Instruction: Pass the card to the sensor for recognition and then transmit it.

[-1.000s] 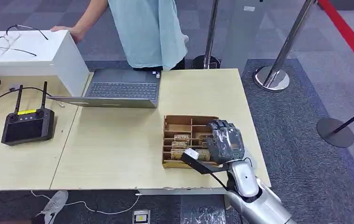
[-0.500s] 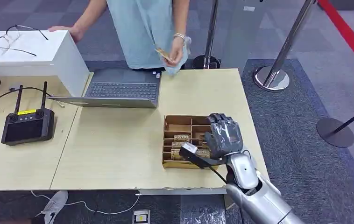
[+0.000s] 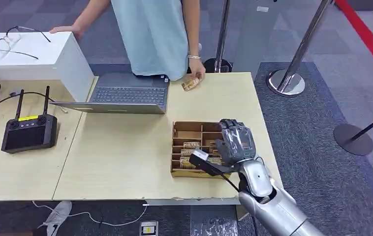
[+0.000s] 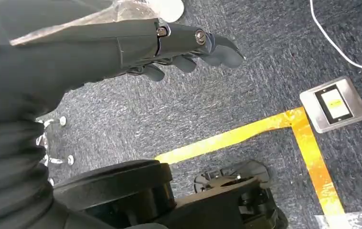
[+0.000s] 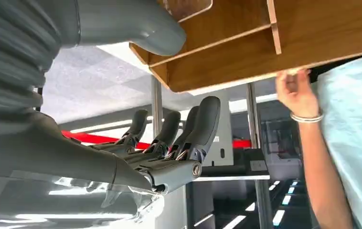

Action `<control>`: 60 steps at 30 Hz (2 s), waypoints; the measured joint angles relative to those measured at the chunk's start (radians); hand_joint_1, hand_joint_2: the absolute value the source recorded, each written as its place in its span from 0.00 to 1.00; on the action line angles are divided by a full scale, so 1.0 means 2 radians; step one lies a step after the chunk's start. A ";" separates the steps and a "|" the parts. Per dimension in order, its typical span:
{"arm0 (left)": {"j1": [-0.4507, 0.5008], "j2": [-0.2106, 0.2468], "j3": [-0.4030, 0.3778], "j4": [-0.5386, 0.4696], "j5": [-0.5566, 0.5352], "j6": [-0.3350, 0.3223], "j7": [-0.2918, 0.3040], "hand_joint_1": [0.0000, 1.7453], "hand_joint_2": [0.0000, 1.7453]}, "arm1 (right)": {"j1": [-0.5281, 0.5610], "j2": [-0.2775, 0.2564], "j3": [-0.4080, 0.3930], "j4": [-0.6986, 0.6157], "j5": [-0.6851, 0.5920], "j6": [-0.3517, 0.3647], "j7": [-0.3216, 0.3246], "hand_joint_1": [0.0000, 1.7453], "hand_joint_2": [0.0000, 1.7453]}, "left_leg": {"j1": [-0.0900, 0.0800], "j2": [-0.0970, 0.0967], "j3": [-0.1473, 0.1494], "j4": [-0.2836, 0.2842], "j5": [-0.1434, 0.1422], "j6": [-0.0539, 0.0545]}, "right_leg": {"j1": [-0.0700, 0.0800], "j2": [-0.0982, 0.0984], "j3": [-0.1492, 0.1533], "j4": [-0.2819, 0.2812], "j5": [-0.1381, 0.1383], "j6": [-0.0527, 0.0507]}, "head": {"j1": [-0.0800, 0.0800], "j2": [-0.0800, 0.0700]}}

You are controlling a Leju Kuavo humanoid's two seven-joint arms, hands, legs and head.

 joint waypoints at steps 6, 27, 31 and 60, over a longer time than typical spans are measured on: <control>0.000 0.000 0.000 0.000 0.001 0.000 0.000 0.00 1.00 | 0.000 -0.002 0.003 0.004 -0.001 0.000 0.000 0.43 1.00 | 0.000 0.000 0.000 0.000 0.000 0.000 | 0.000 0.000 0.000 0.000 0.000 0.000 | 0.000 0.000; 0.001 -0.001 0.000 0.000 0.006 0.000 0.000 0.00 1.00 | 0.013 -0.012 0.006 0.003 0.003 0.001 0.005 0.44 1.00 | 0.000 0.000 0.000 0.000 0.000 0.000 | 0.000 0.000 0.000 0.000 0.000 0.000 | 0.000 0.000; 0.001 -0.002 0.000 0.000 0.006 0.000 0.000 0.00 1.00 | 0.016 -0.014 0.006 -0.001 0.008 0.002 0.006 0.44 1.00 | 0.000 0.000 0.000 0.000 0.000 0.000 | 0.000 0.000 0.000 0.000 0.000 0.000 | 0.000 0.000; 0.002 -0.002 0.000 0.000 0.006 0.002 0.005 0.00 1.00 | 0.032 -0.018 0.007 -0.006 0.010 0.009 0.007 0.47 1.00 | 0.000 0.000 0.001 0.000 0.000 0.000 | 0.000 0.000 0.001 0.000 0.000 0.000 | 0.000 0.000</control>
